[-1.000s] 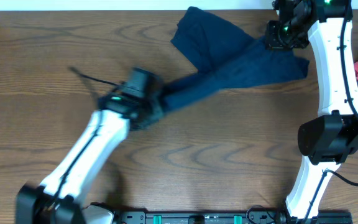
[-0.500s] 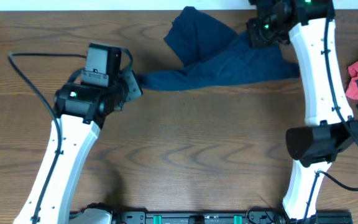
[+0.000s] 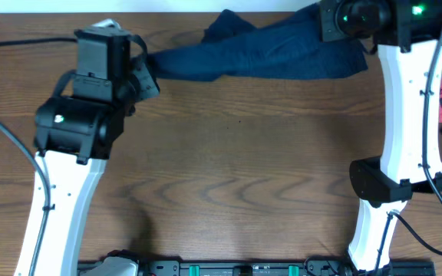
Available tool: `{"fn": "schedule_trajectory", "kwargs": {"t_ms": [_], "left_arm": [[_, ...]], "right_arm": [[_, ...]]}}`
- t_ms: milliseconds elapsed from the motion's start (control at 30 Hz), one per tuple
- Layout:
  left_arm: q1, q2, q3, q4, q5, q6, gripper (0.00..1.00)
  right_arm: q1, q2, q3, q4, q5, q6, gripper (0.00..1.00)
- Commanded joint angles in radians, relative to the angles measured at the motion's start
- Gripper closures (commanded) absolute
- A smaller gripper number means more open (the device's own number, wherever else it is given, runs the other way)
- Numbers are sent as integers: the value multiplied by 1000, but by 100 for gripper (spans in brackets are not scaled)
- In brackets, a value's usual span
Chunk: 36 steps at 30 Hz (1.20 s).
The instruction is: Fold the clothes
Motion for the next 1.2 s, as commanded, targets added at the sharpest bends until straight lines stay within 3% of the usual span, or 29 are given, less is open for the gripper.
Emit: {"fn": "schedule_trajectory", "kwargs": {"t_ms": [0,200,367,767,900,1167], "left_arm": [[29,-39,80,-18,-58,22,94],[69,-80,183,-47,-58,53,94],[104,-107,200,-79,-58,67,94],[109,35,198,-213,-37,67,94],[109,131,198,-224,60,66,94],[109,280,198,-225,241,100,94]], "right_arm": [[-13,-55,41,-7,35,17,99],[-7,-130,41,-12,14,30,99],[-16,-149,40,-91,23,148,99],[-28,-148,-254,-89,-1,220,99],[-41,-148,-389,-72,-1,239,99],[-74,-148,-437,-64,-1,265,99]]}}
